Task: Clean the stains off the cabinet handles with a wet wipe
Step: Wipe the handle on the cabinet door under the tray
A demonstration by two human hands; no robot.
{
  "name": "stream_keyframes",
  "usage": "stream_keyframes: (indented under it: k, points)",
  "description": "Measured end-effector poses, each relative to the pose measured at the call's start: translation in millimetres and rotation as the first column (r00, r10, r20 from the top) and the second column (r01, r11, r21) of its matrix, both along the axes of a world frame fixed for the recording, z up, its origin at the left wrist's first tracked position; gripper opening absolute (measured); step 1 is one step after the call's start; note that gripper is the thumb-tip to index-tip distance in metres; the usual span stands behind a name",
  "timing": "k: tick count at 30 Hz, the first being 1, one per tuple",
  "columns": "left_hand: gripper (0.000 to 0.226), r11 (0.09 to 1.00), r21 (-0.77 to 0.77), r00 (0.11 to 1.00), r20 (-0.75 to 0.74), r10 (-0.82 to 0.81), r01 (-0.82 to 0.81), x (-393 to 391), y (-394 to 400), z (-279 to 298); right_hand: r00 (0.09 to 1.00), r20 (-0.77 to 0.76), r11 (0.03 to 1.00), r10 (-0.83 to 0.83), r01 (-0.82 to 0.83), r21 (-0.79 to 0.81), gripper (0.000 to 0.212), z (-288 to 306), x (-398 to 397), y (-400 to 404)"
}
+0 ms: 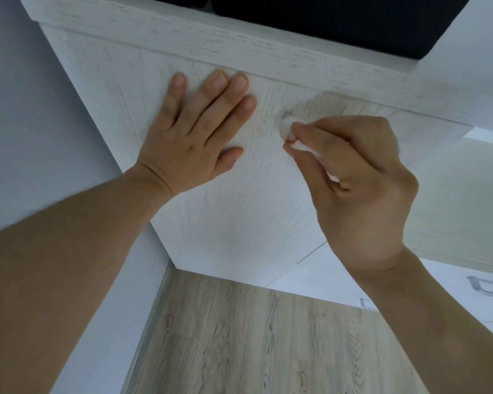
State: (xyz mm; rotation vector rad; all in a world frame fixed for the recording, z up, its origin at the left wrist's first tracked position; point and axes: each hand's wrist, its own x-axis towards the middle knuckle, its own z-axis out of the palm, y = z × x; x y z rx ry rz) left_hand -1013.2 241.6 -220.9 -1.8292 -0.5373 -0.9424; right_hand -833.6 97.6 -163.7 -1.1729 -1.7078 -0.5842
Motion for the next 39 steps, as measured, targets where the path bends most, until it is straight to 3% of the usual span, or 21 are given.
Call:
stream_keyframes:
  k: [30, 39]
  points:
    - [0.069, 0.994, -0.104, 1.000, -0.015, 0.022, -0.023, -5, -9, 2, 0.989, 0.145, 0.998, -0.006, -0.003, 0.057, 0.008, 0, 62, -21]
    - [0.074, 0.983, -0.181, 0.999, -0.050, 0.018, -0.027, -14, -23, 9, 0.997, 0.053, 0.998, -0.053, 0.052, 0.024, 0.012, -4, 72, -28]
